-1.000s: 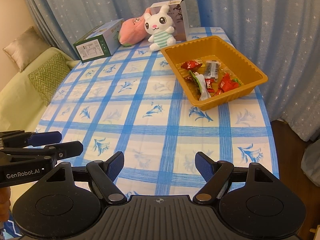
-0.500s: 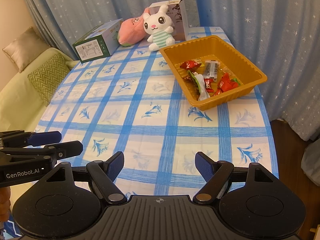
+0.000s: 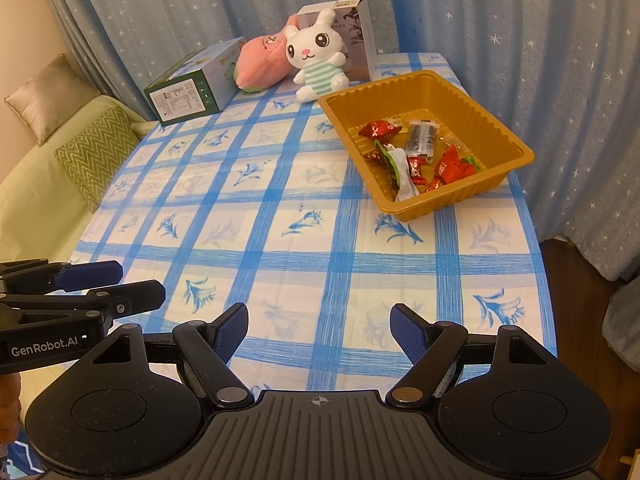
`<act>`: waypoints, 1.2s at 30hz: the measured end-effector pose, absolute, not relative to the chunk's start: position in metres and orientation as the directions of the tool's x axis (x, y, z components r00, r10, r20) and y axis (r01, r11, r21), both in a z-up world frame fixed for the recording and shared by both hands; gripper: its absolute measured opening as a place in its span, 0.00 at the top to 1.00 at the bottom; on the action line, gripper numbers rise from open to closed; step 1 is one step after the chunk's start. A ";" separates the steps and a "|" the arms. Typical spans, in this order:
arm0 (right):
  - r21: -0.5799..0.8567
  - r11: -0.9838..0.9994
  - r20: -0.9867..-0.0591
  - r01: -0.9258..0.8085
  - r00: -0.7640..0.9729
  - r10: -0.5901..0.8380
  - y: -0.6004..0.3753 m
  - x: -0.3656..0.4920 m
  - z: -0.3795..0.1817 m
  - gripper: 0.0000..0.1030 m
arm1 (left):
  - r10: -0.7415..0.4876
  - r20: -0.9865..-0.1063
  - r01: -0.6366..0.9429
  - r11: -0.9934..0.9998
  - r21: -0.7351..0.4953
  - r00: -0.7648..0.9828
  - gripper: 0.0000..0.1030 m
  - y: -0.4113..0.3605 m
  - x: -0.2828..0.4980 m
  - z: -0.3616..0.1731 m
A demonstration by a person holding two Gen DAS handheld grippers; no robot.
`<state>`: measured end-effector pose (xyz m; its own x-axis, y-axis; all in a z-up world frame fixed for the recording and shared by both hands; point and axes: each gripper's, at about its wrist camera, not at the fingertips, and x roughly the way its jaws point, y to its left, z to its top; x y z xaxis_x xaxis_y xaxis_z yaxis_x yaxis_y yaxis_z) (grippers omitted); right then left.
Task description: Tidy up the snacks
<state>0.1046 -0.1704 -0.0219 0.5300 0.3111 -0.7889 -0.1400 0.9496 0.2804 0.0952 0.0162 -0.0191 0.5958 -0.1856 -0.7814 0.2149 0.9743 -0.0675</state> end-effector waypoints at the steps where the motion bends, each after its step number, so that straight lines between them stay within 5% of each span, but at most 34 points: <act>1: 0.281 0.950 -0.789 -0.140 0.530 0.311 -0.171 0.105 -0.022 0.24 | -0.186 -0.781 0.215 0.974 -0.067 0.596 0.49 0.016 0.095 -0.019; 36: 0.282 0.949 -0.789 -0.140 0.529 0.313 -0.173 0.106 -0.022 0.25 | -0.186 -0.781 0.215 0.974 -0.067 0.597 0.48 0.014 0.097 -0.019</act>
